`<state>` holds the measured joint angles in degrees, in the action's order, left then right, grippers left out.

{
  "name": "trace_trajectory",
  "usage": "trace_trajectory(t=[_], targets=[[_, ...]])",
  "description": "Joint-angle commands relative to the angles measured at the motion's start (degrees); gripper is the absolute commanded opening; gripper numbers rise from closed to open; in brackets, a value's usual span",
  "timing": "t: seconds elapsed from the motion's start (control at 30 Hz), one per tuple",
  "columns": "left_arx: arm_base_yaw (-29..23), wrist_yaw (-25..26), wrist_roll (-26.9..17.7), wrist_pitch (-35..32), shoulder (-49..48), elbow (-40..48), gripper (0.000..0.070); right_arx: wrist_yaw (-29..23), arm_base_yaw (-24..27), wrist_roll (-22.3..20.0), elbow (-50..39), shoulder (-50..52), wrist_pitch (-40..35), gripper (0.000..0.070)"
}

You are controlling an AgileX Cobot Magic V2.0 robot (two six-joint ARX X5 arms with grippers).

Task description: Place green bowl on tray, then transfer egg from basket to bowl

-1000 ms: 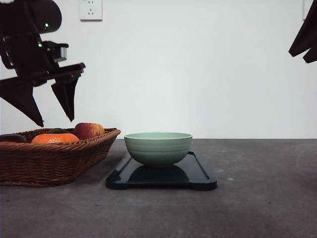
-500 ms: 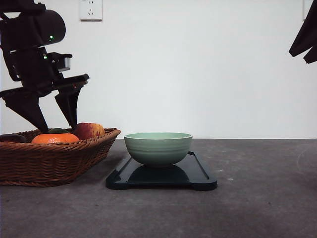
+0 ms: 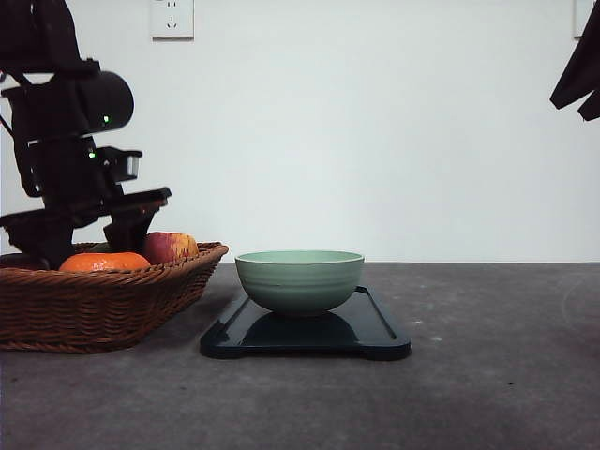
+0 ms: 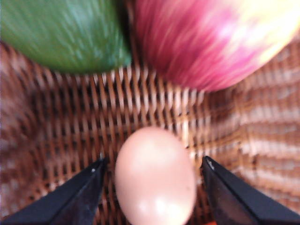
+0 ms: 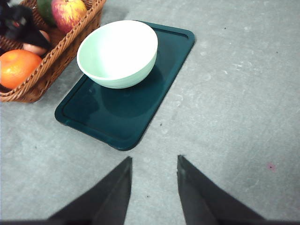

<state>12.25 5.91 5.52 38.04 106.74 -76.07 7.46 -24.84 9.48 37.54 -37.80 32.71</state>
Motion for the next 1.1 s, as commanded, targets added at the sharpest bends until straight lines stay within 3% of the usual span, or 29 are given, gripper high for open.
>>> trace_trajectory(t=[0.0, 0.27, 0.33, 0.43, 0.83, 1.07], targets=[[0.13, -0.15, -0.55, -0.10, 1.20, -1.33, 0.0395, -0.07, -0.31, 0.66, 0.28, -0.31, -0.52, 0.0187], [0.13, -0.15, -0.55, -0.54, 1.20, -1.33, 0.0375, -0.07, -0.31, 0.83, 0.28, -0.31, -0.52, 0.0187], [0.08, -0.17, -0.55, -0.49, 1.20, -1.33, 0.0311, -0.08, -0.31, 0.83, 0.28, -0.31, -0.52, 0.0187], [-0.02, -0.16, -0.55, -0.55, 1.20, -1.33, 0.0276, -0.09, -0.31, 0.84, 0.27, -0.31, -0.52, 0.0187], [-0.02, -0.15, -0.55, -0.40, 1.01, -1.33, 0.0261, -0.22, -0.31, 1.05, 0.28, -0.31, -0.52, 0.0187], [-0.39, -0.17, -0.55, -0.33, -1.81, -1.34, 0.0216, -0.22, -0.31, 1.05, 0.27, -0.31, -0.50, 0.0187]])
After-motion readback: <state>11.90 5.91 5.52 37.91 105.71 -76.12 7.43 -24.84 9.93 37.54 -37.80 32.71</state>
